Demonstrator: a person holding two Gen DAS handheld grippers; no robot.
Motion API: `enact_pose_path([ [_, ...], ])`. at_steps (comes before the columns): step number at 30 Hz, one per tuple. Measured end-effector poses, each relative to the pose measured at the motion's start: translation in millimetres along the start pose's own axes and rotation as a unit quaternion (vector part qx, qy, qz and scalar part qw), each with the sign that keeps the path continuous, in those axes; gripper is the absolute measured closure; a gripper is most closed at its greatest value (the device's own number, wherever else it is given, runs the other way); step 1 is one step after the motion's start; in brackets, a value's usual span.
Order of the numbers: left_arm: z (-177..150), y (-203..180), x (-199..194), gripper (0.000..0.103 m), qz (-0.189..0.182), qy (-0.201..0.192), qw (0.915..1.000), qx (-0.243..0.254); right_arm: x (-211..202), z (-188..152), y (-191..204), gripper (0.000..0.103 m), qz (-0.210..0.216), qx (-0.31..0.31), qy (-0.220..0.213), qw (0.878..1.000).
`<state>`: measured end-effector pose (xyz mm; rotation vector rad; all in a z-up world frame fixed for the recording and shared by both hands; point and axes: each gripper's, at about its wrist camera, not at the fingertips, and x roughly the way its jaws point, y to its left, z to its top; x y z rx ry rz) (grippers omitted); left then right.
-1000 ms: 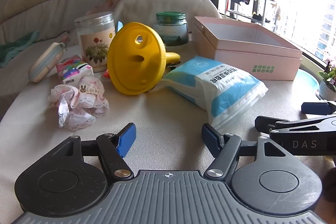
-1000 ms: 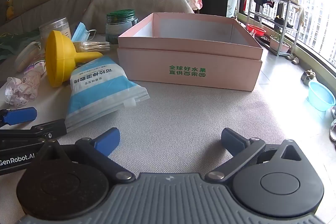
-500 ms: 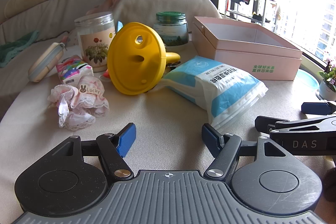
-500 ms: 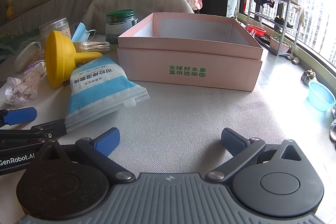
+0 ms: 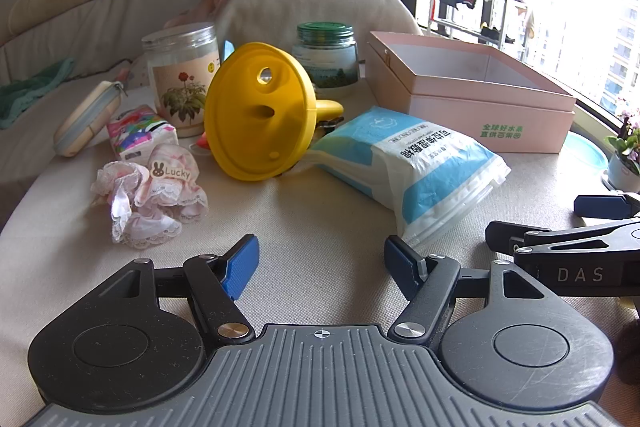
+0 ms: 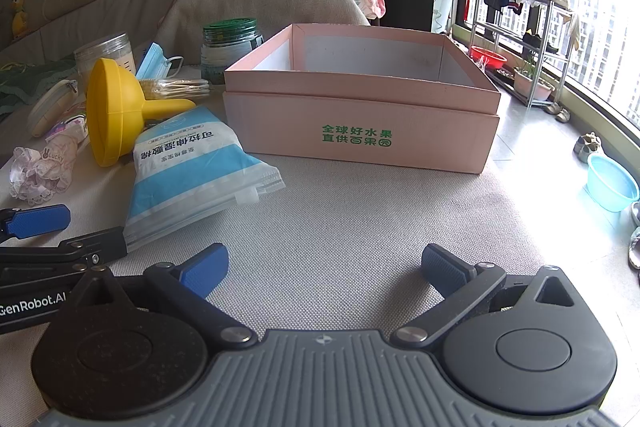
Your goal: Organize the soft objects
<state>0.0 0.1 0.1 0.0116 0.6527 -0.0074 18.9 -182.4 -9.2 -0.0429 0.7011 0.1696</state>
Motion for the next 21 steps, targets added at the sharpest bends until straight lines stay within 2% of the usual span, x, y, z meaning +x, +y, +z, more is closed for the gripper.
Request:
enact_pose_path([
  [21,0.3,1.7,-0.8,0.028,0.0,0.0,1.0,0.0,0.3,0.2,-0.1,0.0,0.0,0.0,0.0,1.0],
])
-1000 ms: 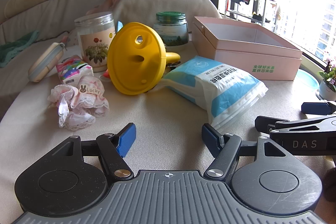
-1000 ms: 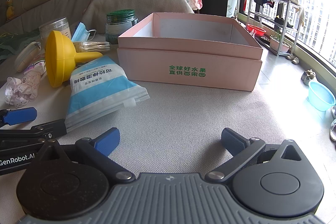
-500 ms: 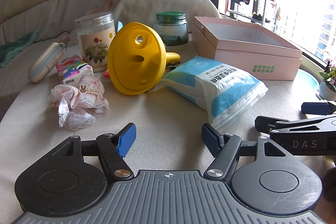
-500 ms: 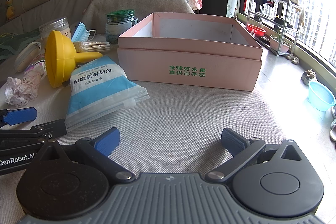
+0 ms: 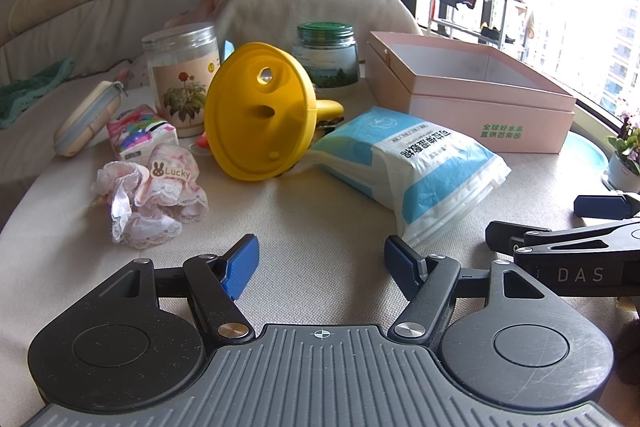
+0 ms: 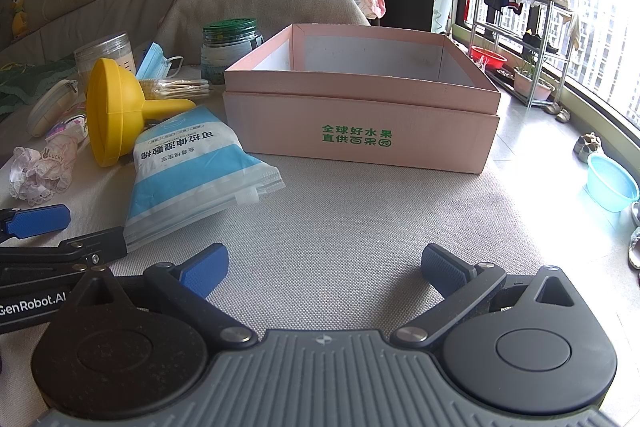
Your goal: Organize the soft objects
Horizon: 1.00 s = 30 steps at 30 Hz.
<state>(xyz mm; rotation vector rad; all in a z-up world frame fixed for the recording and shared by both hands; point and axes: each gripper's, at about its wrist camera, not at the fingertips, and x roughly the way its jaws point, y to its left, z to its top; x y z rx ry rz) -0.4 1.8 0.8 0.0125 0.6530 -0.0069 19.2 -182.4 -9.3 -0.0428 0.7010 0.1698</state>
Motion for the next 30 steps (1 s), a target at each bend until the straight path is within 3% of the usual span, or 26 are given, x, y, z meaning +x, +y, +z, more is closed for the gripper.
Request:
enact_pose_path([
  [23,-0.5,0.4,0.7,0.029,-0.004,-0.001,1.0,-0.002,0.6,0.5,0.3,0.0,0.0,-0.001,0.0,1.0],
  [27,-0.2,6.2,-0.5,0.029,-0.026,0.002,0.9997,0.001,5.6,11.0,-2.7,0.0,0.009,-0.006,0.03,0.999],
  [30,2.3,19.4,-11.3,0.033,-0.078,0.01,0.9969,-0.012,9.4,20.7,-1.6,0.0,0.007,-0.004,0.068,0.998],
])
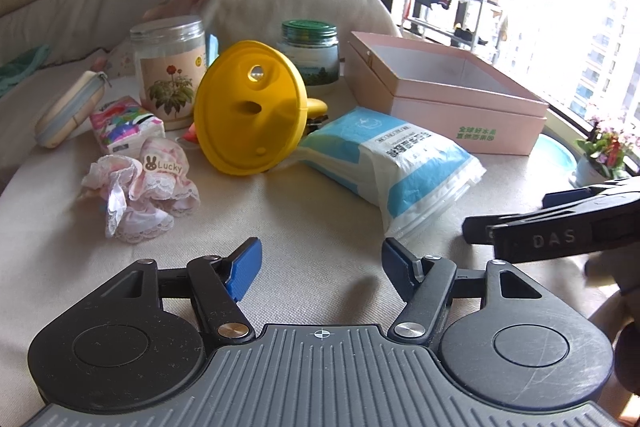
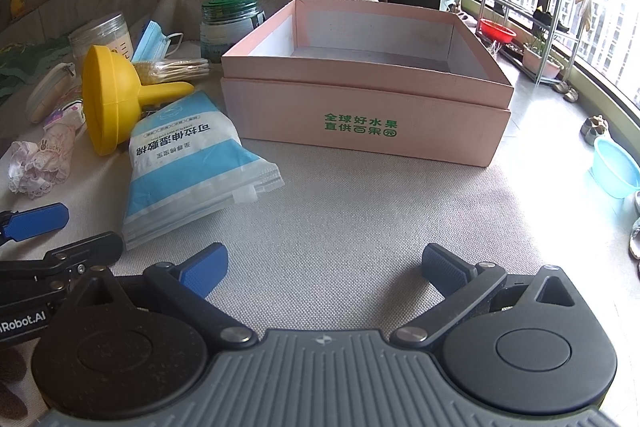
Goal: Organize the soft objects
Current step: 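Grasp the round beige compact case with the left tool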
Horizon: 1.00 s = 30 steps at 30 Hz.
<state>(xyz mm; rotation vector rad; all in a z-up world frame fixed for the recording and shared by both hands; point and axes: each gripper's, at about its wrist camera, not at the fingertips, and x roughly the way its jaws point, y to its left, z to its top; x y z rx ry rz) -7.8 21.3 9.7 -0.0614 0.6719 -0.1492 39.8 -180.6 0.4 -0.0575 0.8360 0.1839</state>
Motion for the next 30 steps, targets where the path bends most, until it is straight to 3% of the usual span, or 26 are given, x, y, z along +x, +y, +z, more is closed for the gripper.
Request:
enact_pose_path([
  [2,2.9,13.4,-17.7,0.035,-0.05,-0.019,0.9985,-0.01,3.8,6.3,2.6,0.0,-0.007,0.003,0.023,1.0],
  [4,7.9,31.4,-36.9,0.035,-0.061,-0.05,0.9968,-0.012,5.7,12.3,5.2,0.0,-0.012,0.003,0.042,0.999],
  [5,11.9,42.4,-45.1,0.036,-0.06,-0.061,0.9963,-0.01,6.6,16.3,6.9,0.005,-0.012,0.005,0.053,0.999],
  [6,16.4,53.8,-50.7,0.036,-0.059,-0.066,0.996,-0.01,5.9,20.2,9.7,0.016,-0.011,0.008,0.058,0.998],
  [8,31.7,89.3,-62.1,0.036,-0.057,-0.071,0.9954,-0.03,-3.6,33.7,26.1,0.025,-0.019,-0.016,0.049,0.998],
  [12,63.2,165.9,-69.4,0.038,-0.073,-0.068,0.9926,-0.069,-41.9,80.0,76.2,0.025,-0.035,-0.093,-0.051,0.994],
  [15,79.1,220.5,-61.5,0.038,-0.067,-0.068,0.9893,-0.11,-63.0,128.8,113.5,0.023,-0.005,-0.111,-0.125,0.986],
  [18,86.9,273.8,-45.2,0.038,-0.075,-0.074,0.98,-0.169,-70.4,170.3,155.5,0.023,-0.001,-0.152,-0.185,0.971],
  [20,92.8,298.7,-28.5,0.038,-0.094,-0.069,0.9732,-0.199,-66.7,185.8,176.1,0.022,0.02,-0.174,-0.195,0.965],
  [22,102.3,319.8,-6.9,0.038,-0.102,-0.064,0.9682,-0.22,-55.0,189.8,192.3,0.022,0.055,-0.192,-0.179,0.963],
  [25,118.1,337.9,27.6,0.038,-0.09,-0.059,0.9697,-0.219,-28.9,174.2,212.3,0.022,0.092,-0.21,-0.152,0.962],
  [30,134.1,358.0,76.8,0.038,-0.109,-0.03,0.9709,-0.211,-0.7,124.0,230.7,0.022,0.105,-0.264,-0.112,0.952],
])
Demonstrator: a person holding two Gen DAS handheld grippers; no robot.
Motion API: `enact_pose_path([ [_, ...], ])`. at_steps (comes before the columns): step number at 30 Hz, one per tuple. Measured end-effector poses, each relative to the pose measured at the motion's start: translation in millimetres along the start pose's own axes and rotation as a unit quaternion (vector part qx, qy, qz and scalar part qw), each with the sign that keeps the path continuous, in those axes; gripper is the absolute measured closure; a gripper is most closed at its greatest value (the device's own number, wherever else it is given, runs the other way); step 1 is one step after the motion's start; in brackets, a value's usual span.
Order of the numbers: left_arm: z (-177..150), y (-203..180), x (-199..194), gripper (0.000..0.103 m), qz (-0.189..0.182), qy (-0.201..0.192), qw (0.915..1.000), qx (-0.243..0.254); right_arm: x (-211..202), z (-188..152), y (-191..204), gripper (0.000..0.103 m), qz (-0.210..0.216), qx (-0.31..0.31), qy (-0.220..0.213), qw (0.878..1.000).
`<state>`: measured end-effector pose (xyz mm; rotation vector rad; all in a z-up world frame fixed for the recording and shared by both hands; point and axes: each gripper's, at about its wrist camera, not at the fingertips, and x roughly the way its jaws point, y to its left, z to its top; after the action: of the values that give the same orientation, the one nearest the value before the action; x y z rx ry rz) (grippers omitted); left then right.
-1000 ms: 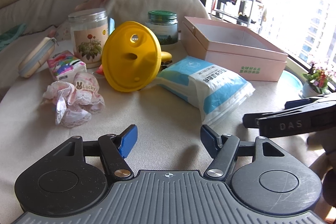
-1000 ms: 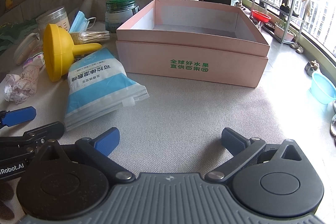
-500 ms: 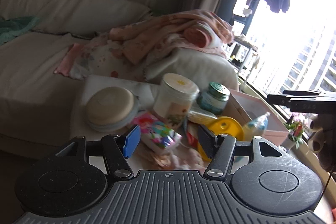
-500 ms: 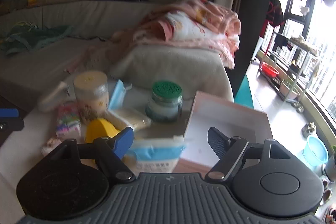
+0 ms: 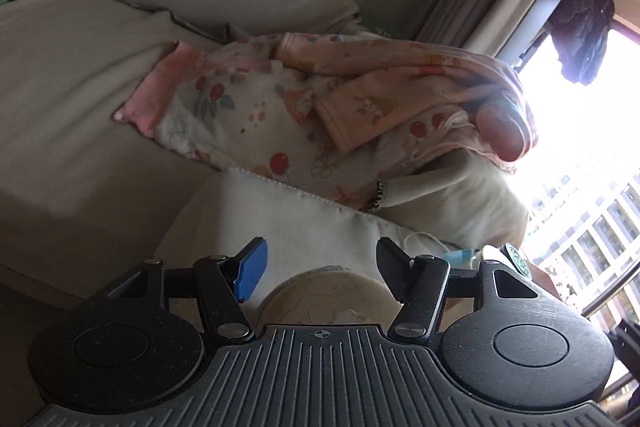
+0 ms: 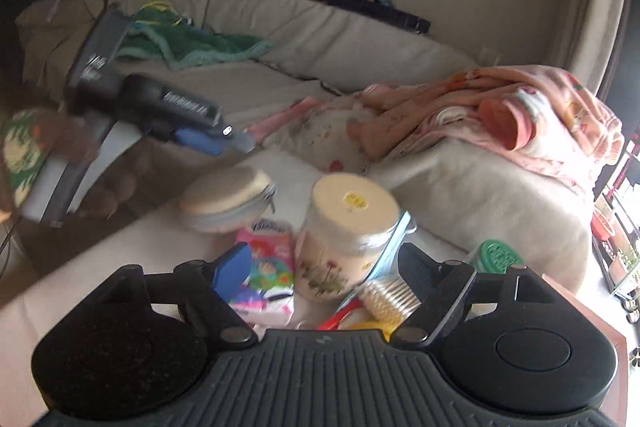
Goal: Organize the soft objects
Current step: 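Grasp the round beige compact case with the left tool, then grasp the yellow funnel with the right tool while the left tool lifts the compact case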
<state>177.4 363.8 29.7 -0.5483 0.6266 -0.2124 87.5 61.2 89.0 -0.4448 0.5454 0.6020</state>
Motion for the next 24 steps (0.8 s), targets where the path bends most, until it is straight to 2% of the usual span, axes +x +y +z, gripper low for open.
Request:
enact_pose_path([
  [4,-6.2,10.7,5.3,0.037,-0.053,0.043,0.9976,-0.006,5.4,-16.4,1.7,0.022,0.033,0.034,0.023,0.999],
  [9,-42.7,-5.5,-38.3,0.037,-0.115,0.079,0.9896,0.033,2.8,-24.4,11.3,0.022,0.04,0.028,0.012,0.999],
  [13,-79.0,-27.4,-62.6,0.037,-0.133,0.112,0.9817,0.078,15.3,-27.8,18.2,0.024,0.056,0.023,0.021,0.998],
  [15,-91.3,-33.9,-67.9,0.037,-0.137,0.114,0.9793,0.096,21.0,-30.1,21.8,0.038,0.064,0.021,0.03,0.997],
  [17,-96.6,-37.1,-70.5,0.038,-0.113,0.124,0.9793,0.113,23.7,-33.6,25.7,0.05,0.07,0.015,0.042,0.997],
  [20,-101.8,-30.6,-72.4,0.037,-0.104,0.163,0.9758,0.103,20.7,-39.4,29.5,0.056,0.075,0.007,0.054,0.996],
  [22,-102.9,-26.7,-76.4,0.038,-0.107,0.177,0.9746,0.085,14.1,-43.6,29.8,0.058,0.09,0.007,0.056,0.994],
  [24,-107.3,-29.1,-80.5,0.034,-0.122,0.176,0.9743,0.069,8.6,-47.8,31.7,0.06,0.097,0.005,0.057,0.994],
])
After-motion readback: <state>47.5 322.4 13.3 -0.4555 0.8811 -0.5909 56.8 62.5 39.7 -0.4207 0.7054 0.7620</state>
